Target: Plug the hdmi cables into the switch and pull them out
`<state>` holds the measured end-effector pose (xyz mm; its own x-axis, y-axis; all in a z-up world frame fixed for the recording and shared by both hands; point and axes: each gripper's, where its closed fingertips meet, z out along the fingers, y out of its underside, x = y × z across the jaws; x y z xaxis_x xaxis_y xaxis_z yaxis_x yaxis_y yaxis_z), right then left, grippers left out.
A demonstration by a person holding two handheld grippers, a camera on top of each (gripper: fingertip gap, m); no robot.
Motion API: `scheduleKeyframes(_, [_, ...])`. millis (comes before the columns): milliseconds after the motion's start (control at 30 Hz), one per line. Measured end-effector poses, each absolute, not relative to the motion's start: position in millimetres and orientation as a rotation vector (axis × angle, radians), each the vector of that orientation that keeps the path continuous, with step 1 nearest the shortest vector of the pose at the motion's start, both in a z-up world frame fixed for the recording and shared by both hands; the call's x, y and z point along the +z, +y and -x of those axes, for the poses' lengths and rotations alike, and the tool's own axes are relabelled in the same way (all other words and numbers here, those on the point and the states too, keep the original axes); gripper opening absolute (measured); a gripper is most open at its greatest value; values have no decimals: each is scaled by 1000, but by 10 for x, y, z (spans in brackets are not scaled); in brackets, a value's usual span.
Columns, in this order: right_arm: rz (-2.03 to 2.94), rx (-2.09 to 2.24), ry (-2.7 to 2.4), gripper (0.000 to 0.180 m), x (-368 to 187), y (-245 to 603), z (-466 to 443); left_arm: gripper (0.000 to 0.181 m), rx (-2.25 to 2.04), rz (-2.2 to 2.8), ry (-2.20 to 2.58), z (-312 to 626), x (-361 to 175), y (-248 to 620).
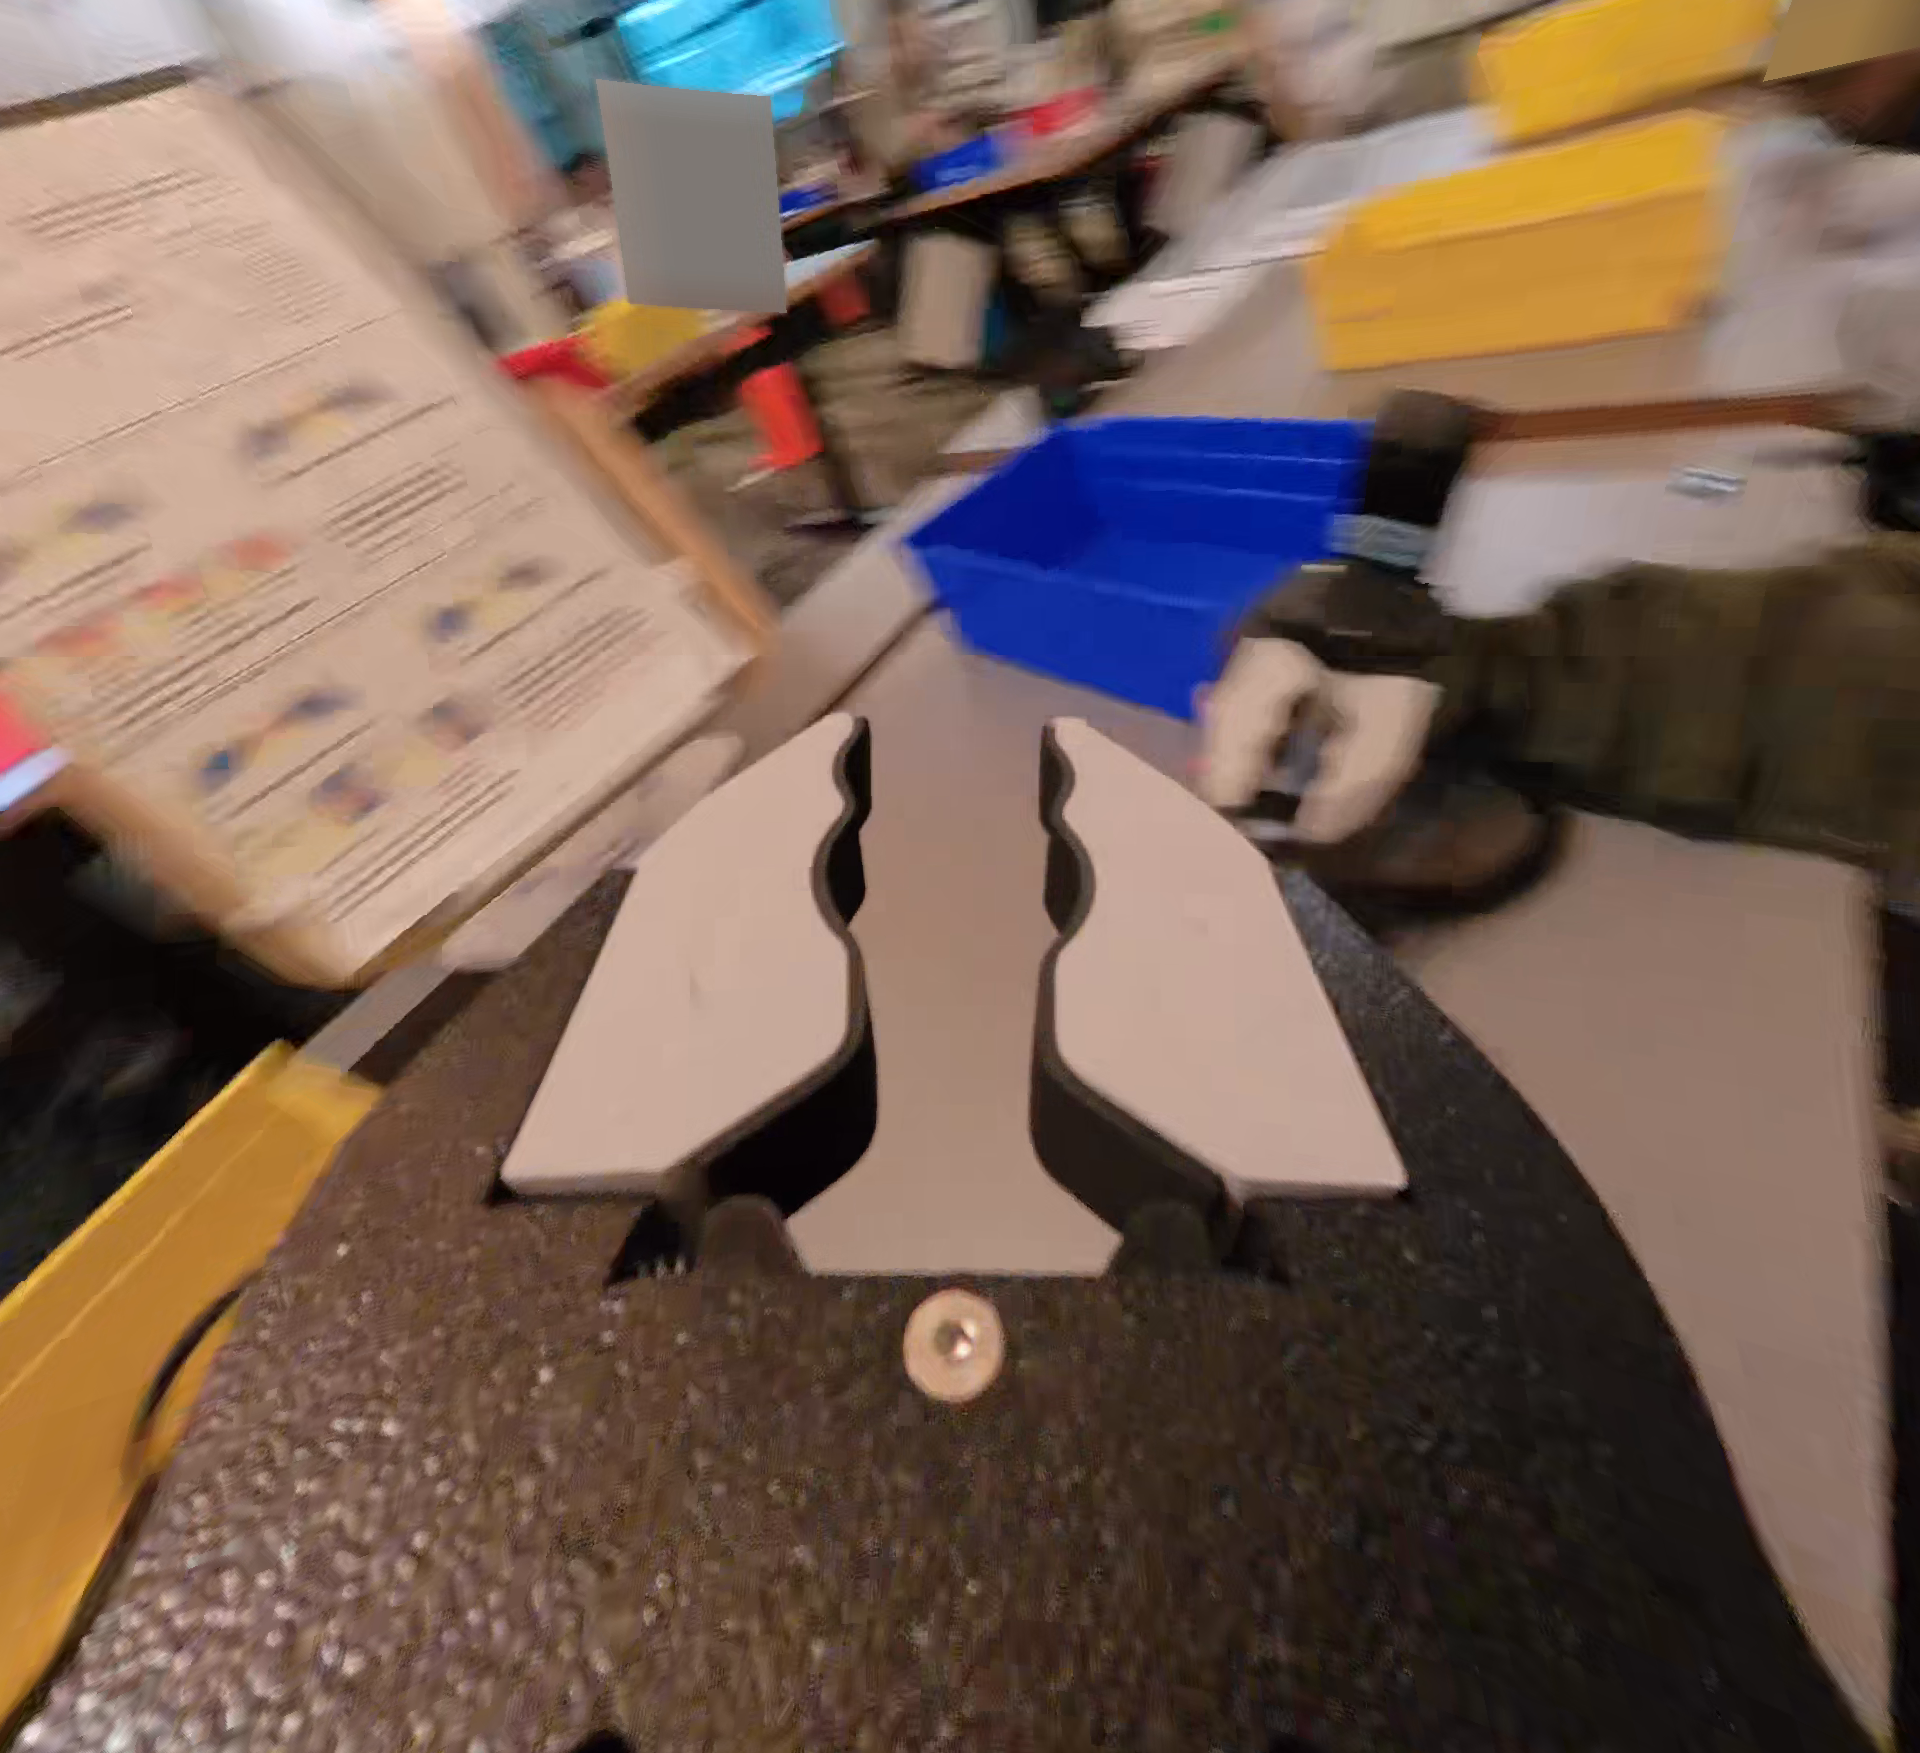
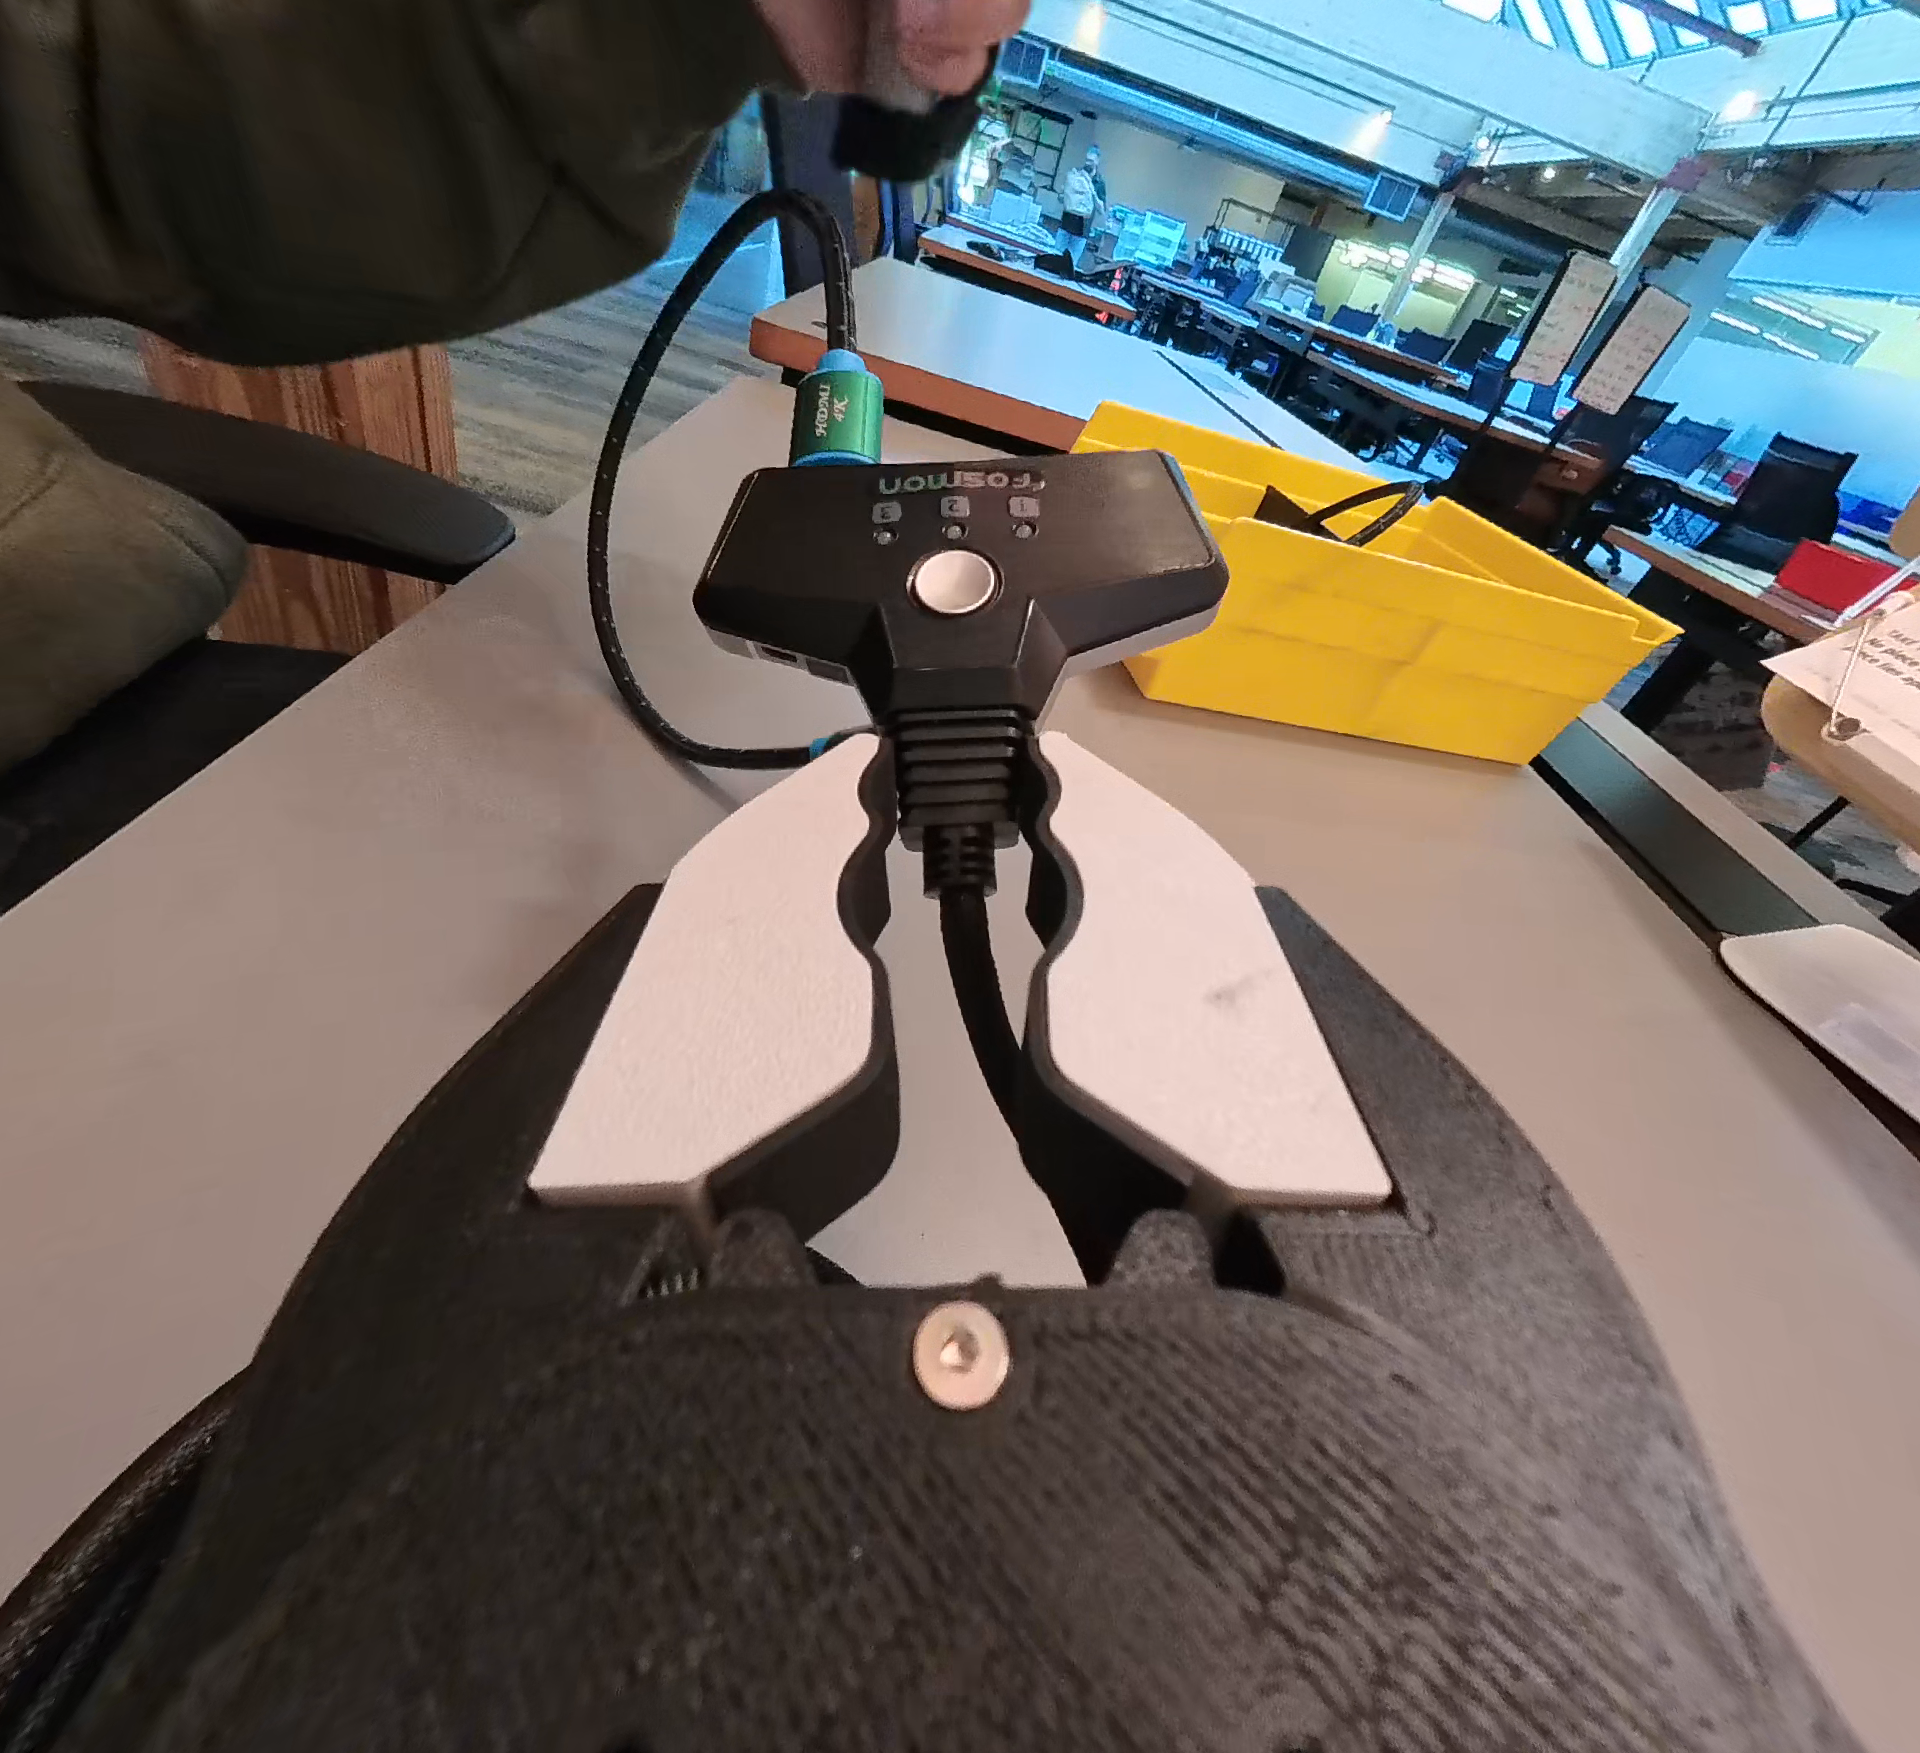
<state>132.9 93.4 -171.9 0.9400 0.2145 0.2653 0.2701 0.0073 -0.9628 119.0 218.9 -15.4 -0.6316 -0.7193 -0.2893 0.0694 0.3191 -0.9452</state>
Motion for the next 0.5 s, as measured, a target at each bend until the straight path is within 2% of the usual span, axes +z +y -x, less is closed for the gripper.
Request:
scheduleKeyframes(133, [1574, -35, -381, 22, -1714, 933, -1333, 32, -1050, 1115, 1821, -1671, -603, 3269])
scheduleKeyframes(300, [1573, -36, -386, 22, -1716, 931, -1326, 33, -1251, 1522, 1813, -2160, -1241, 3520])
scheduleKeyframes(500, [1568, -29, -393, 22, -1713, 924, -1314, 33, -1445, 1884, 1574, -2779, -1520, 3798])
